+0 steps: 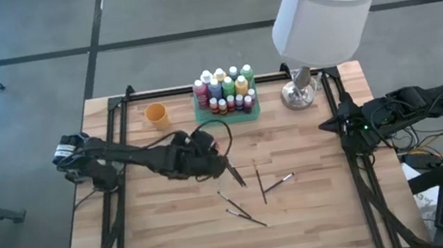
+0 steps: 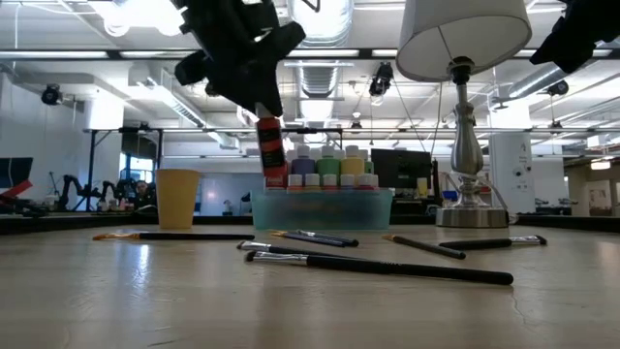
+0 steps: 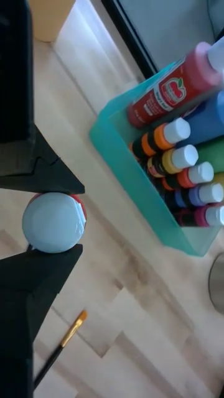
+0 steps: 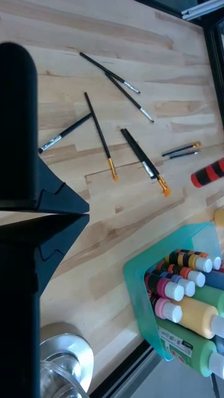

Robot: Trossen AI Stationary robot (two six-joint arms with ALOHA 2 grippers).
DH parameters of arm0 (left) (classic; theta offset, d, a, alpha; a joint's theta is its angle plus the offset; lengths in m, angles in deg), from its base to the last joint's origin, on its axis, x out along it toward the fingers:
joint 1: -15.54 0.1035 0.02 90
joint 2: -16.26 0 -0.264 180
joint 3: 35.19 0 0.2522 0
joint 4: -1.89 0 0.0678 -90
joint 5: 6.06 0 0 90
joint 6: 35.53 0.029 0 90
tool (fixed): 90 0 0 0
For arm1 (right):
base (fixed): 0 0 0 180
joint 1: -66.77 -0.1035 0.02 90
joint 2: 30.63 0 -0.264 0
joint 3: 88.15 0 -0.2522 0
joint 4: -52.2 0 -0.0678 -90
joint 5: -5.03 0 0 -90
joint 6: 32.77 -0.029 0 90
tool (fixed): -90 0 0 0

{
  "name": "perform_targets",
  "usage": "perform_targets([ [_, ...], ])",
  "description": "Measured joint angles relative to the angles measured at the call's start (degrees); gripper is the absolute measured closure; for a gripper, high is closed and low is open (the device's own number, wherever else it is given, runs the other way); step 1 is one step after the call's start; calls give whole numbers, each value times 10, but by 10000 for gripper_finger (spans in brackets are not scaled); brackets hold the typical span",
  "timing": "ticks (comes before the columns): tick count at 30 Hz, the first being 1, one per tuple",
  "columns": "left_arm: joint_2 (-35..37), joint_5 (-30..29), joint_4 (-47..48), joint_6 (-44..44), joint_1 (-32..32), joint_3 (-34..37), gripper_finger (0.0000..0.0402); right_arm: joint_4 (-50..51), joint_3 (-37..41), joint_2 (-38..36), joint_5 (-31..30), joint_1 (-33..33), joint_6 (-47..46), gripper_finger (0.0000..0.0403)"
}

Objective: Pick & Place Paint Supplies
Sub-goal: Put the small red paint bottle into the green bin

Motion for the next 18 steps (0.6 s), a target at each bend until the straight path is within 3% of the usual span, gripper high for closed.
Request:
perform_targets([
  [18, 28, 78, -49, 92, 145, 0, 273, 0, 0, 0, 0, 0, 0, 394],
])
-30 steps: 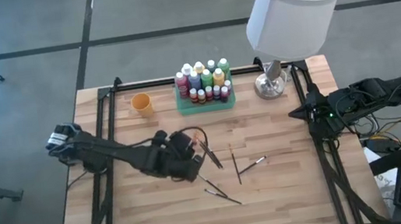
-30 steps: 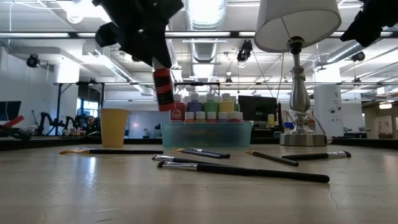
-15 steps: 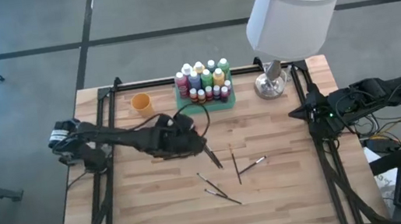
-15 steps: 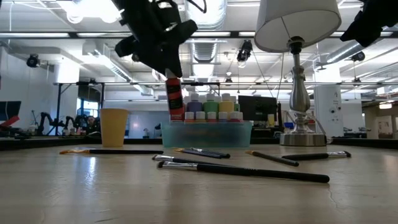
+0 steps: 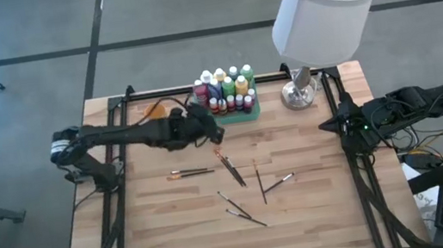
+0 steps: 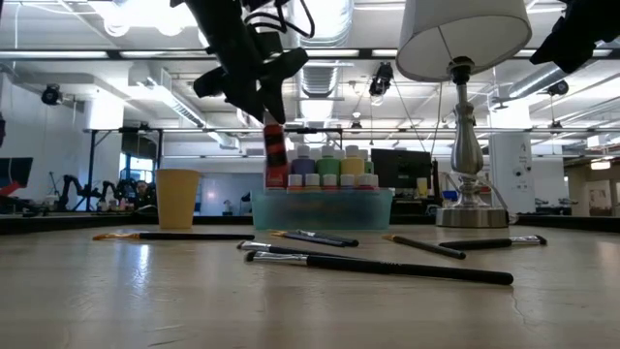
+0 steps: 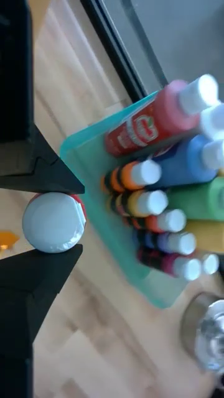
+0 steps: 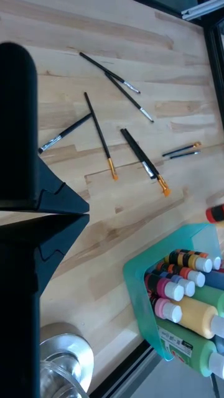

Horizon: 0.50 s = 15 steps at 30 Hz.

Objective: Pick & Place Paint Supplies
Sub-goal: Put the small red paint bottle into the green bin

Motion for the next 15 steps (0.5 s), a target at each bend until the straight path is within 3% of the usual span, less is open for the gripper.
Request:
perform_targets([
  [15, -1, 65, -29, 36, 116, 0, 273, 0, 0, 0, 0, 0, 0, 394],
])
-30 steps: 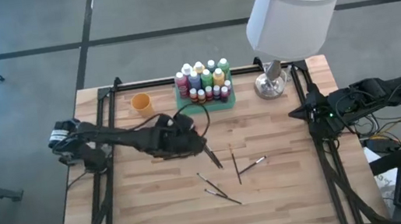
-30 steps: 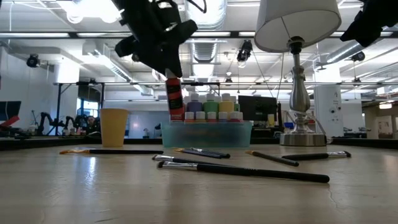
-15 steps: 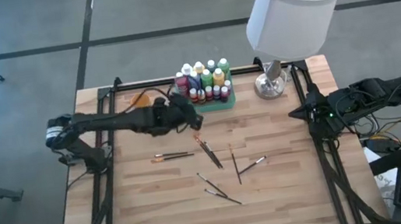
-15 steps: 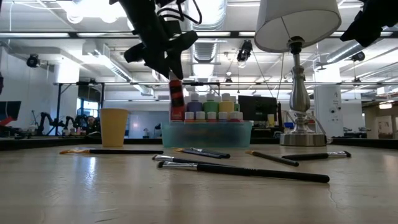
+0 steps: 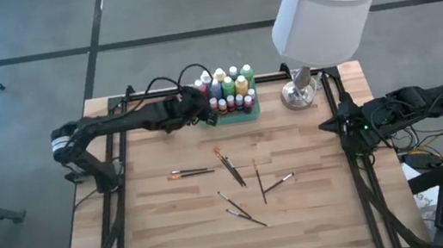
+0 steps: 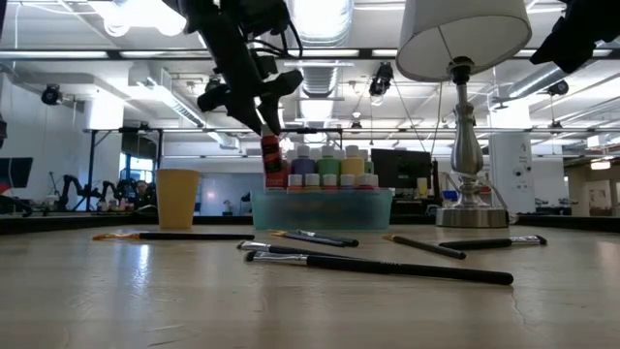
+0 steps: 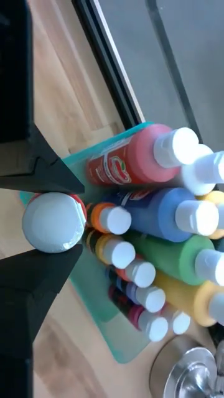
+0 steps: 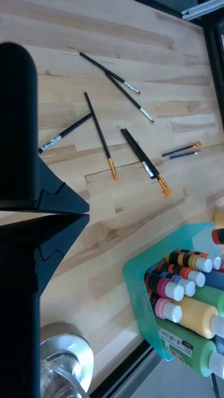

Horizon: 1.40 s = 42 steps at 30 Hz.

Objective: Pick & Place Paint Supplies
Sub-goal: Put the small red paint bottle into the green bin

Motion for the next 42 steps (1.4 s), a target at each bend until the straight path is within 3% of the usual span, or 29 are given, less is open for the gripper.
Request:
perform_targets([
  [12, -30, 31, -39, 31, 42, 0, 273, 0, 0, 0, 0, 0, 0, 394],
  [42, -130, 18, -87, 37, 67, 4, 273, 0, 0, 0, 0, 0, 0, 394],
])
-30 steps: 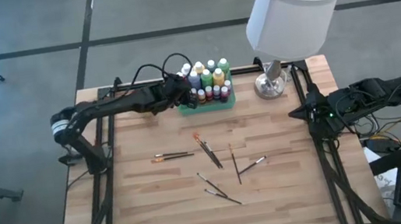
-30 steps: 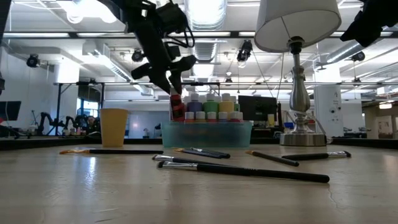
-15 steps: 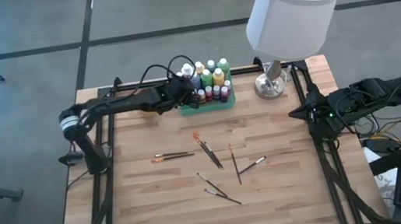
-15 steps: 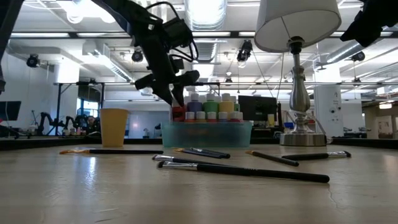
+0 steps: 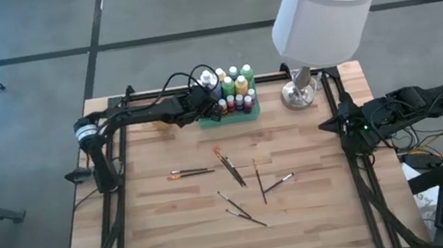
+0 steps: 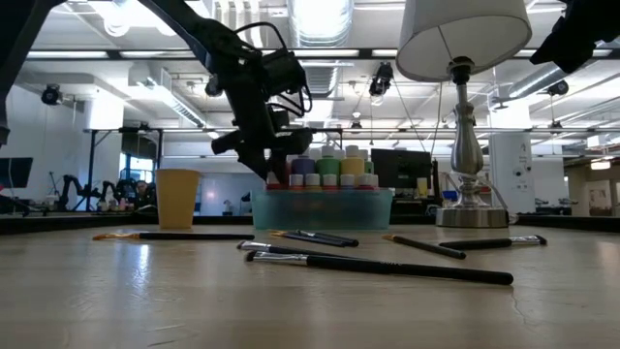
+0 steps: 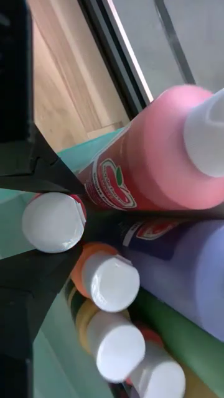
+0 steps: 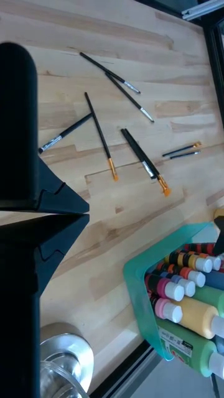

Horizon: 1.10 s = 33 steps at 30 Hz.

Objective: Pick & Place Paint Supplies
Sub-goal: Put the small red paint bottle into the green bin

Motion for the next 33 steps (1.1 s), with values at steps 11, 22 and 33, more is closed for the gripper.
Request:
perform_targets([
  [11, -12, -1, -17, -4, 5, 0, 273, 0, 0, 0, 0, 0, 0, 394],
  [22, -13, 3, -18, 9, 7, 0, 251, 0, 0, 0, 0, 0, 0, 394],
  [33, -11, 16, -17, 13, 7, 0, 213, 0, 0, 0, 0, 0, 0, 394],
])
